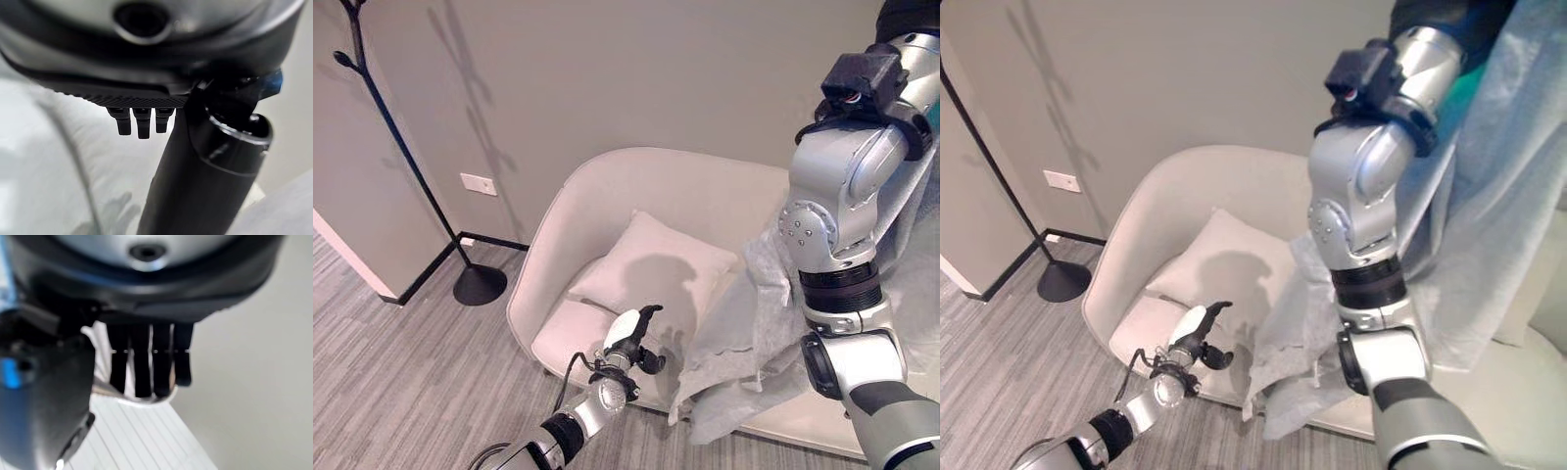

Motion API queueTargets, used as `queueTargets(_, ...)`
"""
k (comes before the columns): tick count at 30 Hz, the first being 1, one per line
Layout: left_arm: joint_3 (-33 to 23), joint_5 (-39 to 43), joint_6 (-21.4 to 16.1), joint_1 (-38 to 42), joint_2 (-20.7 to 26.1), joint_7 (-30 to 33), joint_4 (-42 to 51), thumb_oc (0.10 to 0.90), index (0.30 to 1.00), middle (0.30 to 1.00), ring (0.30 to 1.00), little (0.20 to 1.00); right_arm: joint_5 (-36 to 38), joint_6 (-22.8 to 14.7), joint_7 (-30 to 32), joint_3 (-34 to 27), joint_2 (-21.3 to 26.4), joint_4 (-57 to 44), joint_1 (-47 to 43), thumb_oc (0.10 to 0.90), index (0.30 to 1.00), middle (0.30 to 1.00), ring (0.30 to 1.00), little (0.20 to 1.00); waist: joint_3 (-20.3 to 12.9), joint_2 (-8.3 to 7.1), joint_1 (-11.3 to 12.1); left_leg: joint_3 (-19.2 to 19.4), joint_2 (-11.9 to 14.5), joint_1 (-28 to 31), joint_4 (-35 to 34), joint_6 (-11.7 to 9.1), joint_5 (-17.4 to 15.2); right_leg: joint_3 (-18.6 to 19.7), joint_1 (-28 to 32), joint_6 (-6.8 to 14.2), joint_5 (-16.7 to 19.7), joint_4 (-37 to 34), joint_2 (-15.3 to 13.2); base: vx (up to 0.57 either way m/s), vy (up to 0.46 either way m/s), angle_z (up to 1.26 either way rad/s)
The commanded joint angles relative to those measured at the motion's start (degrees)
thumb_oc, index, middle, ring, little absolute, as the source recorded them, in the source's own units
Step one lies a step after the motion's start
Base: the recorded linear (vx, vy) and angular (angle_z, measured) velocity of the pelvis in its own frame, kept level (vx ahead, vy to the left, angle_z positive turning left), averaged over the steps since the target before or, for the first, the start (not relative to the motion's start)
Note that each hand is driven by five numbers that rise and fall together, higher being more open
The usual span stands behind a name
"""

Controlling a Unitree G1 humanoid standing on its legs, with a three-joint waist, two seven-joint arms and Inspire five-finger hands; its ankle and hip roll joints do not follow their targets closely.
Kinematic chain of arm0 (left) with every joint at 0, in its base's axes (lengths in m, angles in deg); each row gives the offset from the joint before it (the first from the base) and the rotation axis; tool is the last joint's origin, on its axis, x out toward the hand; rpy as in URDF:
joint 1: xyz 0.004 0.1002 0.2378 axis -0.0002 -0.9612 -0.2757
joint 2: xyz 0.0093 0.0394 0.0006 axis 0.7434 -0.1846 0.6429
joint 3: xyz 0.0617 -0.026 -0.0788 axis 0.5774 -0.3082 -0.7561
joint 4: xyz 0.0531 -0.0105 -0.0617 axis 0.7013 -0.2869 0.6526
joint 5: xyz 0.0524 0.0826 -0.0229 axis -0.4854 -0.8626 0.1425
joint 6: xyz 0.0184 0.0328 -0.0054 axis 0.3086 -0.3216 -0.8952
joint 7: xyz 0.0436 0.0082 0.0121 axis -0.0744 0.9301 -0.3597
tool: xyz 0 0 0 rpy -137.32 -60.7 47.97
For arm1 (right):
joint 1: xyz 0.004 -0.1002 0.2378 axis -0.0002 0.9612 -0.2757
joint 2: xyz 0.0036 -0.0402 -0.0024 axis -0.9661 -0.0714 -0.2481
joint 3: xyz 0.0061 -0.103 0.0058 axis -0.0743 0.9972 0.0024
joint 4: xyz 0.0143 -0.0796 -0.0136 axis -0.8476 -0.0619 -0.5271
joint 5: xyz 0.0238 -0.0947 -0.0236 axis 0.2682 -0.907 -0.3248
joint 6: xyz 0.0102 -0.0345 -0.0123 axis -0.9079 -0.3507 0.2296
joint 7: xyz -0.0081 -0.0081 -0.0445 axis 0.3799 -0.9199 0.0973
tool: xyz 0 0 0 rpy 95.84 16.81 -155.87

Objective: Hang the clothes on the sofa on the clothes rack.

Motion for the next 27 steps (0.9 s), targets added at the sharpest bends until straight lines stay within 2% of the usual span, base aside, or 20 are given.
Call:
queueTargets(1, 0.95, 4.7, -3.02, 12.0, -4.63, 3.51, -4.15, 0.8, 0.9, 0.9, 0.9, 0.9, -1.72, -1.36, -2.24, 0.14, 2.12, -0.56, -7.98, 0.4, 0.3, 0.3, 0.3, 0.3, -2.95, -1.87, 1.25, 0.73, 3.28, 0.46, 0.16, -0.87, -5.65, 1.74, 0.67, -1.26, -5.99, 0.87, 1.79, -0.02, -0.088, 0.0)
queueTargets(4, 1.84, 12.25, -3.23, 11.51, -6.0, -0.97, -2.28, 0.8, 0.9, 0.9, 0.9, 0.9, 0.0, -0.58, -2.85, 1.45, 0.48, 1.06, -9.07, 0.4, 0.3, 0.3, 0.3, 0.3, -3.29, -1.62, 0.71, 0.87, 4.6, 0.07, 0.16, -1.58, -4.92, 2.01, 0.53, -2.0, -6.22, 0.87, 3.2, -0.04, -0.139, -0.01)
queueTargets(8, 2.49, 17.48, -3.57, 10.67, -6.21, -3.34, -0.66, 0.8, 0.9, 0.9, 0.9, 0.9, 0.91, -0.13, -2.9, 1.76, -0.26, 2.66, -10.11, 0.4, 0.3, 0.3, 0.3, 0.3, -3.62, -1.27, 0.69, 0.94, 5.64, -0.01, 0.16, -2.07, -4.5, 2.3, 0.67, -2.65, -6.33, 0.87, 4.41, -0.02, -0.088, -0.04)
queueTargets(15, 2.41, 17.35, -3.05, 13.59, -7.69, -2.91, -3.19, 0.8, 0.9, 0.9, 0.9, 0.9, 2.22, -0.37, -3.3, 2.37, -1.97, 3.71, -9.85, 0.4, 0.3, 0.3, 0.3, 0.3, -4.07, -0.5, 0.3, 0.97, 6.57, 0.2, 0.16, -2.67, -3.7, 2.5, 0.91, -3.41, -6.56, 0.87, 5.48, 0.0, -0.067, -0.07)
queueTargets(21, 2.75, 17.69, -3.02, 17.77, -11.75, -2.89, -5.5, 0.8, 0.9, 0.9, 0.9, 0.9, 2.36, -0.54, -3.73, 3.2, -3.57, 3.41, -9.9, 0.4, 0.3, 0.3, 0.3, 0.3, -4.17, 0.31, -1.02, 1.31, 7.1, -0.25, 0.16, -3.44, -2.94, 2.44, 0.47, -3.6, -6.45, 0.87, 5.75, -0.01, -0.048, -0.03)
queueTargets(27, 4.62, 22.23, -3.89, 19.6, -15.67, -5.22, -3.6, 0.8, 0.9, 0.9, 0.9, 0.9, 2.95, 0.03, -4.27, 4.15, -4.88, 4.48, -10.26, 0.4, 0.3, 0.3, 0.3, 0.3, -4.34, 0.74, -2.31, 2.27, 8.07, -0.27, 0.16, -3.97, -2.67, 3.1, -0.04, -3.95, -6.07, 0.87, 6.39, -0.02, -0.055, -0.04)
